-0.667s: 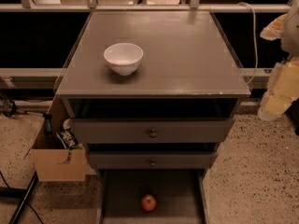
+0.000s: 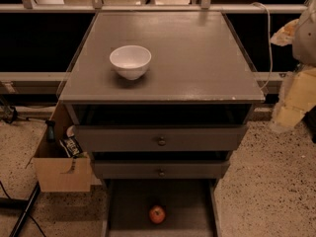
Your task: Pick apple from bottom drawer and place on counter
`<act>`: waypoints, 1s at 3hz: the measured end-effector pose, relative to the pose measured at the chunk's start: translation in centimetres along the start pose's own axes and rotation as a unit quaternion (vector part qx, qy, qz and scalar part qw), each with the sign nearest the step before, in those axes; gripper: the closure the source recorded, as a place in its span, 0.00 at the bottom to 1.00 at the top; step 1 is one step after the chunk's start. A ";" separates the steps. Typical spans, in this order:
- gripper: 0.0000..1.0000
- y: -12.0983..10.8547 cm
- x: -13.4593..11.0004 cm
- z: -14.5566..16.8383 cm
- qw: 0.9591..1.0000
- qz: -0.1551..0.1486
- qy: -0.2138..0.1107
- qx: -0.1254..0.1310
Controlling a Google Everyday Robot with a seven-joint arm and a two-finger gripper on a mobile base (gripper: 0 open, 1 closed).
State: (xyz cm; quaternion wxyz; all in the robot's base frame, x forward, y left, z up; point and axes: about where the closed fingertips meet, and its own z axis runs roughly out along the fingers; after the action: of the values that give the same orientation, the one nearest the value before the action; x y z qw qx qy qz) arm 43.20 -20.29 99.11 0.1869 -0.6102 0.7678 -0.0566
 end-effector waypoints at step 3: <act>0.00 12.6 -1.7 13.8 0.980 0.039 -0.157 -0.115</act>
Offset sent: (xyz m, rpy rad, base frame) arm -0.0779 0.0715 -0.1692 0.4103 0.1190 0.0924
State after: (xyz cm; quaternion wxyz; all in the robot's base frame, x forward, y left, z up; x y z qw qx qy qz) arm 36.91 -13.59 82.77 0.2356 -0.5984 0.7536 0.1364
